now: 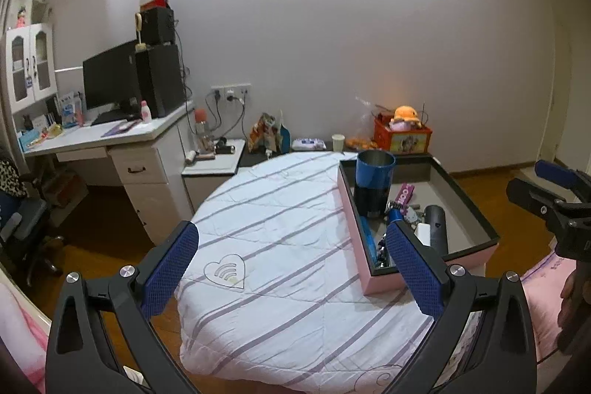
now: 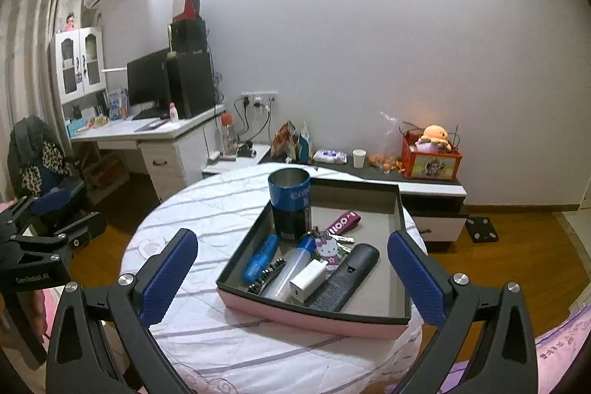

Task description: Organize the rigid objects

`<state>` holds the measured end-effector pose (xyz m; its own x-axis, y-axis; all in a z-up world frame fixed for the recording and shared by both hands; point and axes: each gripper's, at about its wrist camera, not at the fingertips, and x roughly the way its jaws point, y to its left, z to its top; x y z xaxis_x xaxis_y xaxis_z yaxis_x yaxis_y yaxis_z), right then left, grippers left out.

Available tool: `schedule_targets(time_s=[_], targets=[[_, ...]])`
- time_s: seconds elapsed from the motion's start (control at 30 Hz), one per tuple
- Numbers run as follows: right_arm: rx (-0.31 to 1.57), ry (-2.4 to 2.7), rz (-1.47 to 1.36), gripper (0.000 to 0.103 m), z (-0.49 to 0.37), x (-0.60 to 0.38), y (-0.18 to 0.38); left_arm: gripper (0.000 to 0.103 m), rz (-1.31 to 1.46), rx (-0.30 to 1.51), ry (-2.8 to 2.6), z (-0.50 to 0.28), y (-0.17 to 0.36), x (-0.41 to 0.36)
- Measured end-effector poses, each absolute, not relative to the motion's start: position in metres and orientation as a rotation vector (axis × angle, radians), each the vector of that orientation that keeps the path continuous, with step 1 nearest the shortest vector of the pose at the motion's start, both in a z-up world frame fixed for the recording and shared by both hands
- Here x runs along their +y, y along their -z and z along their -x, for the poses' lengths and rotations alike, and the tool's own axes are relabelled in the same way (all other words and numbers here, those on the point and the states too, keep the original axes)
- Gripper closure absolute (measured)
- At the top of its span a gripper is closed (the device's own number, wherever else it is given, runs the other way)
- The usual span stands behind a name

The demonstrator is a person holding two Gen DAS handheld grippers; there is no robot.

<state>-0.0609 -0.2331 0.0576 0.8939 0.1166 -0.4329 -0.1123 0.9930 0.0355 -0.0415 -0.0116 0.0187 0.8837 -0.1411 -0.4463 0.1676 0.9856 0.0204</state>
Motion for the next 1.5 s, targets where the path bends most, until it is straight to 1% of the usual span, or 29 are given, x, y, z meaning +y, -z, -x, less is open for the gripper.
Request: schedule_targets(time_s=[0.07,0.27,0.43,0.8,1.1,1.5], targets=[[0.391,-0.131,-0.013,0.000,0.071,-0.227,-0.061,0.000,-0.060,0.447,0.158,0.048,-0.022,-0.010],[0.312,-0.140,0.019,0.000,0.085,-0.211,-0.067,0.000,-0.068,0.416,0.118,0.061,-0.026,0.000],[0.309,-0.163,0.006,0.000,0.090,-0.205,-0.068,0.000,-0.051,0.388,0.048,0.070,-0.032,0.012],[0.360,-0.118,-0.013,0.000,0.096,-0.206,-0.066,0.000,-0.035,0.373,0.097,0.084,-0.041,0.014],[0.326,-0.135,-0.021,0.000,0.103,-0.205,-0.070,0.000,-0.074,0.336,-0.007,0.091,-0.044,0.023],[0.347,-0.156,0.004,0.000,0.097,-0.190,-0.067,0.000,-0.042,0.354,0.002,0.088,-0.044,0.036]])
